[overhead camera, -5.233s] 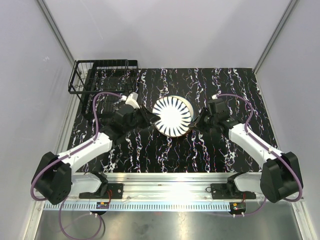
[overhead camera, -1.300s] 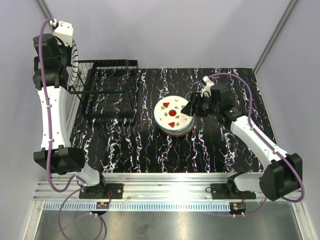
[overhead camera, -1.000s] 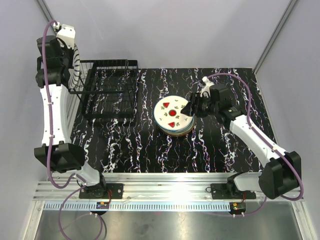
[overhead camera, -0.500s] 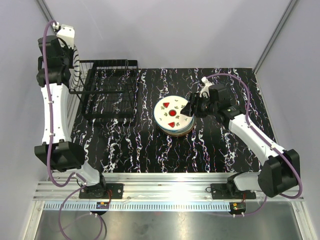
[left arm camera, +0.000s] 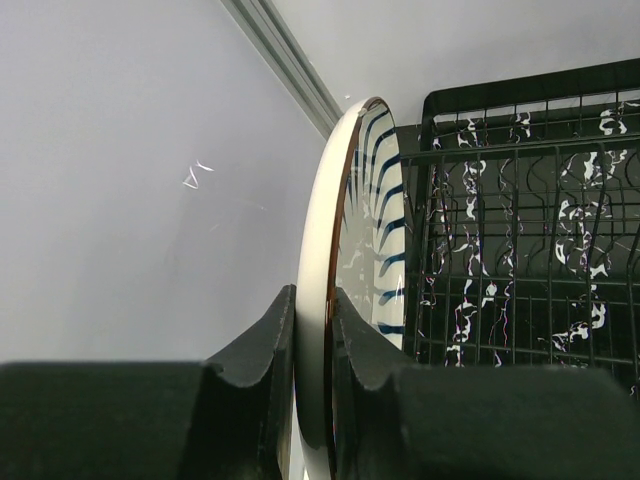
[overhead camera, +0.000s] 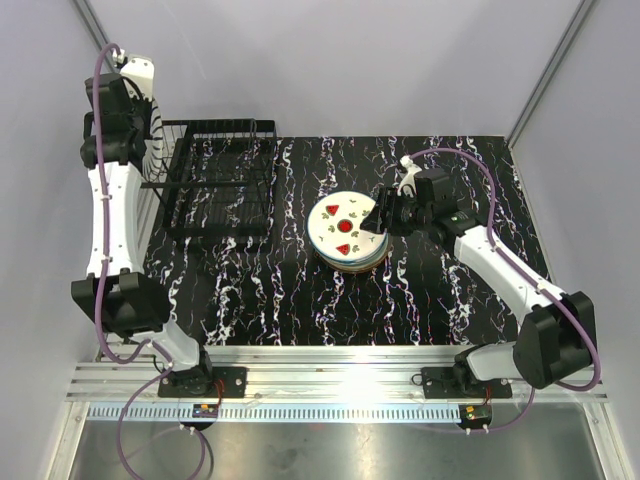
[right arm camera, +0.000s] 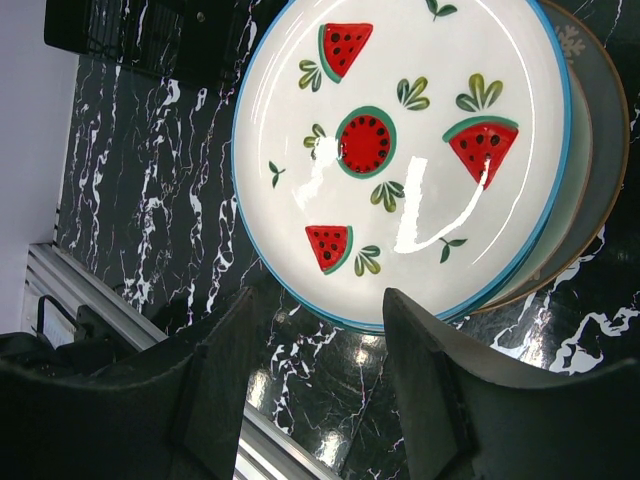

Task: Load the plates into the dish rack
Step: Insert the plate into the dish rack

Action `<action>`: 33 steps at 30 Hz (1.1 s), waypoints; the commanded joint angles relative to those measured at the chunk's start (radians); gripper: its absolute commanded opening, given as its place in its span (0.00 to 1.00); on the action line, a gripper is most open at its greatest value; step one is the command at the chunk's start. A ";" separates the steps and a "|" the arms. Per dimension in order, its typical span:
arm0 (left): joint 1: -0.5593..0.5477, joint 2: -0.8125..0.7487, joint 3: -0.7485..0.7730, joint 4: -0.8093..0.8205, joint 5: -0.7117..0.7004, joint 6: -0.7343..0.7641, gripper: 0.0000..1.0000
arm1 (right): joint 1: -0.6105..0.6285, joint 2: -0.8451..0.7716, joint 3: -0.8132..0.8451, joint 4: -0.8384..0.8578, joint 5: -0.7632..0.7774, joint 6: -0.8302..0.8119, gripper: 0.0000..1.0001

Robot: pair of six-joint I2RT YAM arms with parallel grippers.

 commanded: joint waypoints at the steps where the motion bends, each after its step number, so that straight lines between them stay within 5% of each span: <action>1: 0.011 -0.014 0.031 0.178 -0.076 0.030 0.00 | -0.003 0.001 0.011 0.038 -0.018 -0.004 0.60; 14: 0.013 -0.005 0.024 0.181 -0.099 0.029 0.13 | -0.003 0.022 0.014 0.038 -0.019 0.001 0.61; 27: 0.019 -0.013 -0.018 0.205 -0.146 0.038 0.46 | -0.003 0.032 0.017 0.036 -0.022 0.001 0.62; 31: 0.019 -0.020 -0.019 0.207 -0.149 0.035 0.49 | -0.004 0.030 0.017 0.036 -0.024 0.002 0.62; 33: 0.021 -0.026 -0.019 0.210 -0.154 0.023 0.61 | -0.004 0.025 0.015 0.036 -0.024 0.002 0.62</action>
